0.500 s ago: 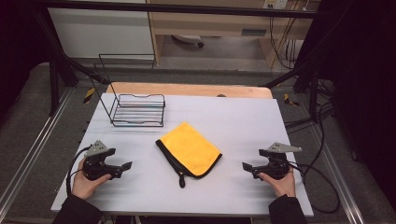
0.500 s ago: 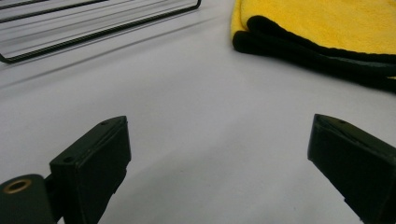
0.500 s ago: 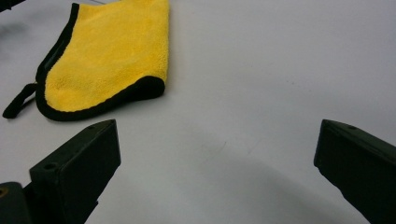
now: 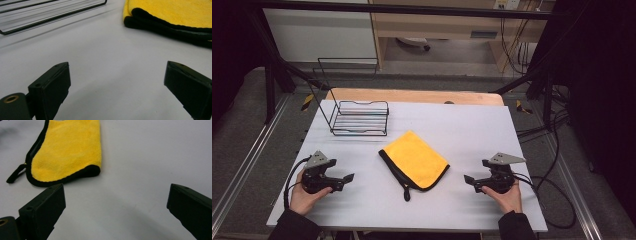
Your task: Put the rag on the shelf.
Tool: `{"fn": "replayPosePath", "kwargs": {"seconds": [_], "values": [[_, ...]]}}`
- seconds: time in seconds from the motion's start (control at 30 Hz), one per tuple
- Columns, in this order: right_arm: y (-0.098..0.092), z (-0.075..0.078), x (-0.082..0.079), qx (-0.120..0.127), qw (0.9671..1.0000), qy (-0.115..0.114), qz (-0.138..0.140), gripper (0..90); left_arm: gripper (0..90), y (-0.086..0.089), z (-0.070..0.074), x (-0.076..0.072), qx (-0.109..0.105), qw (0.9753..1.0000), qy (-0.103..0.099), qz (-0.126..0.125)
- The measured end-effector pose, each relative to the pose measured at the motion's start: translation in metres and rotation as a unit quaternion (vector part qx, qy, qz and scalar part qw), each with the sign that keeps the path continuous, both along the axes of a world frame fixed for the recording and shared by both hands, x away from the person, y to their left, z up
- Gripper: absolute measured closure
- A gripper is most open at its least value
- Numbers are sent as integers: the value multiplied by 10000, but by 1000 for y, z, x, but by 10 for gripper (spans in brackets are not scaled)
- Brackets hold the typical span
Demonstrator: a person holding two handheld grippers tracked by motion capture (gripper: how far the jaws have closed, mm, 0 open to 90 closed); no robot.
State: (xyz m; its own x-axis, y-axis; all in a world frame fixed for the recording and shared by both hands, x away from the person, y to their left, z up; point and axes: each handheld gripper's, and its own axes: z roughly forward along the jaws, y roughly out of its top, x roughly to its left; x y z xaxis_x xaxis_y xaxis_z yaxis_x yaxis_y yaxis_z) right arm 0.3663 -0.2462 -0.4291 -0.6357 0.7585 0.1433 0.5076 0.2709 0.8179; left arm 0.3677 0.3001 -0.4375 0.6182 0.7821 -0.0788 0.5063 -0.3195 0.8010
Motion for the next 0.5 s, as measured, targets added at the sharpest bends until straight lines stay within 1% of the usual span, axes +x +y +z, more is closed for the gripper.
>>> {"fn": "replayPosePath", "kwargs": {"seconds": [0.07, 0.2, 0.23, 0.27, 0.43, 0.5], "values": [[8, 0, 0, -21, 10000, 11, 57, 36, 69, 0, 0, 0, 12, 10000, -3, 6], [25, 1, -1, -173, 9996, -1, 209, 58, 69, 0, 0, 0, 28, 10000, -11, 22], [25, 1, -1, -173, 9996, -1, 209, 58, 69, 0, 0, 0, 28, 10000, -9, 25], [35, 2, -2, -215, 9993, -16, 303, 75, 69, 0, 0, 0, 38, 10000, -6, 29], [64, 2, -2, -257, 9979, 16, 592, 129, 71, 0, 0, 0, 63, 10000, -3, 48], [77, 3, -1, -272, 9972, -9, 698, 160, 72, 0, 1, -1, 79, 9999, -17, 60]]}}
